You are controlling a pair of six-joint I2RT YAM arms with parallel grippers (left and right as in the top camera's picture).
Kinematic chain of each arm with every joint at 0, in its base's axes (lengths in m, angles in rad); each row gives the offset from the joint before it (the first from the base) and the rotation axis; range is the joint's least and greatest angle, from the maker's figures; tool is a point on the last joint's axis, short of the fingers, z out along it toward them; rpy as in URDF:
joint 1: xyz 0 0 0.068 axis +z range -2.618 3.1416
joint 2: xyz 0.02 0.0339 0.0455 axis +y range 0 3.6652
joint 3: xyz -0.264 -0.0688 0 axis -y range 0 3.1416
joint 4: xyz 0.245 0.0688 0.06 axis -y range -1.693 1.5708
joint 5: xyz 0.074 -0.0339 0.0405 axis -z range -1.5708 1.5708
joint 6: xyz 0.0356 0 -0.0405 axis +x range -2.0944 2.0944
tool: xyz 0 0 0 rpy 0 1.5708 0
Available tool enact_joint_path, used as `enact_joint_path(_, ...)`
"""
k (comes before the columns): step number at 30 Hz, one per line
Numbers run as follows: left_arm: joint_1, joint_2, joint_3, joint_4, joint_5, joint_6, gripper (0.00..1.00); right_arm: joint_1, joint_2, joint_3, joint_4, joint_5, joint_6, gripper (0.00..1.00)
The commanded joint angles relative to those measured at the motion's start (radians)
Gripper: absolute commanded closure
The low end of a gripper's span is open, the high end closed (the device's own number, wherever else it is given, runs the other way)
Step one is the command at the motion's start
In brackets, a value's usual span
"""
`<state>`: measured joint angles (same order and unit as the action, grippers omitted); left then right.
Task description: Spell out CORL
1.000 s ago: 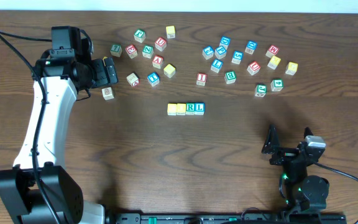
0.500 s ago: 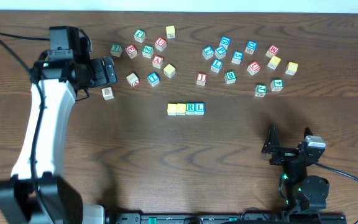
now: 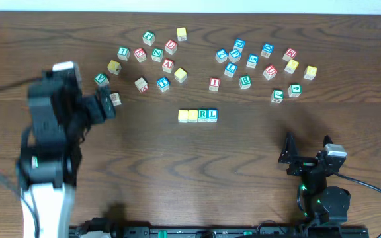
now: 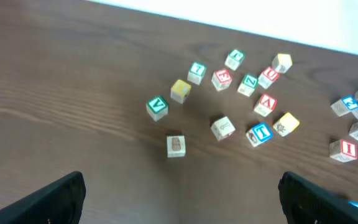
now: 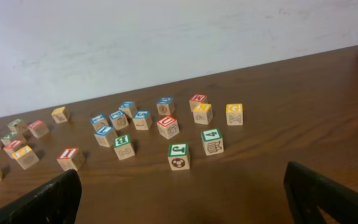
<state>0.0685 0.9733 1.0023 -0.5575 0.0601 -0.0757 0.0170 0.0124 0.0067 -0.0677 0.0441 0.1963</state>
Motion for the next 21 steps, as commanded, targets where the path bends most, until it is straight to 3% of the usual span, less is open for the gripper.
enact_joint_path(1, -0.001, -0.137, -0.158, 0.098, -0.024, 0.031, 0.02, -0.010, -0.007, -0.001, -0.004, -0.002, -0.014, 0.01)
enact_joint_path(9, -0.002, -0.435, -0.518, 0.390, -0.024, 0.031, 0.02, -0.010, -0.007, -0.001, -0.004, -0.002, -0.014, 0.01)
enact_joint_path(21, -0.002, -0.797, -0.806, 0.456, -0.027, 0.095, 0.02, -0.010, -0.007, -0.001, -0.004, -0.002, -0.014, 0.01)
